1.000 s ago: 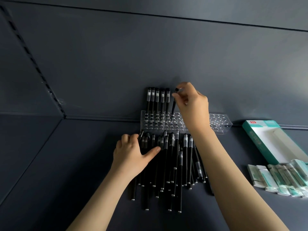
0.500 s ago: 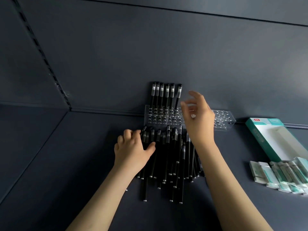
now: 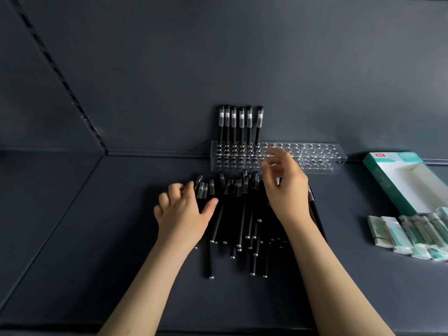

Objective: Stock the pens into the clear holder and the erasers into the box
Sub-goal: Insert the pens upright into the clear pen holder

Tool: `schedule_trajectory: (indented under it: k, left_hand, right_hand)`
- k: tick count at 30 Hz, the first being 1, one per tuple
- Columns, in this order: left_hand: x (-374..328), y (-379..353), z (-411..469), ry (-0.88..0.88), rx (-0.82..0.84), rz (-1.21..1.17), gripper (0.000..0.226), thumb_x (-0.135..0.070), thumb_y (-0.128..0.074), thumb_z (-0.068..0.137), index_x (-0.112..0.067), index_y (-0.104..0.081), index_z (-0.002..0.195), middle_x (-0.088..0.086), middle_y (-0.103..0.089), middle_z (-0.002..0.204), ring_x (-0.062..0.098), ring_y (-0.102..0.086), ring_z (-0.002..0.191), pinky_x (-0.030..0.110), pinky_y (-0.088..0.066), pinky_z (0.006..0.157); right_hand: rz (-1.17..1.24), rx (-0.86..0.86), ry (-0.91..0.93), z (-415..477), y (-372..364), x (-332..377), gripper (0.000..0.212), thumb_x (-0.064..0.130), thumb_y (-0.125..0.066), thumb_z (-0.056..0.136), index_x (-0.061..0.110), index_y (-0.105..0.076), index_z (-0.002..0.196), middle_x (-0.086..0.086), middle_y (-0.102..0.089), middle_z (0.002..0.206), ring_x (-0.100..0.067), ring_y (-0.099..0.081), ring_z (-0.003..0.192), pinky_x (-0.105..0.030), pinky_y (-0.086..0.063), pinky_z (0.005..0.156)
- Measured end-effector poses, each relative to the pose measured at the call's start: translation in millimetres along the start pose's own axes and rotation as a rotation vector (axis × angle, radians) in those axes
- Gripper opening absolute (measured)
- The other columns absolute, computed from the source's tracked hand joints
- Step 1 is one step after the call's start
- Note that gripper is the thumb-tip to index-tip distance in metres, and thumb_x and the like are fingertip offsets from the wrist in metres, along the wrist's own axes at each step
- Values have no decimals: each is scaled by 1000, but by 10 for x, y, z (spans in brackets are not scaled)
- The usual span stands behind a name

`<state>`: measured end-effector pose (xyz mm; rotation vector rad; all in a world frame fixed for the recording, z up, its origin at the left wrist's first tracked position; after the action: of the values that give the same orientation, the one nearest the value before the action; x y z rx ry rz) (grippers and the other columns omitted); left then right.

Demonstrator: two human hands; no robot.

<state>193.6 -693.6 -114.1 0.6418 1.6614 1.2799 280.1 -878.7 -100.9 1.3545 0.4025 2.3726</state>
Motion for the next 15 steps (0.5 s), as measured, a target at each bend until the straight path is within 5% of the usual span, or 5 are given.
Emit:
schedule_trajectory:
  k: [15]
  left_hand:
    - [37,-1,-31,38,-69,82,76,-64,-41,91,-16,-29,149,5,-32,142,28,-32,125,41,-29,102]
  right_hand:
    - [-35,17,11,-39,-39,-11,22,12,-58,96,12,-62,117,6,-63,98,2,-58,80,-5,-41,71]
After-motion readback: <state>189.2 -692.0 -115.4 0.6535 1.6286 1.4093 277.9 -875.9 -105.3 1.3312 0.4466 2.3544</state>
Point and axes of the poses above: each hand's wrist, its own z-axis towards the middle knuckle, its own y-axis out of the back of the hand, x = y × z, the point moved 2 cm from there along z, towards the middle knuckle
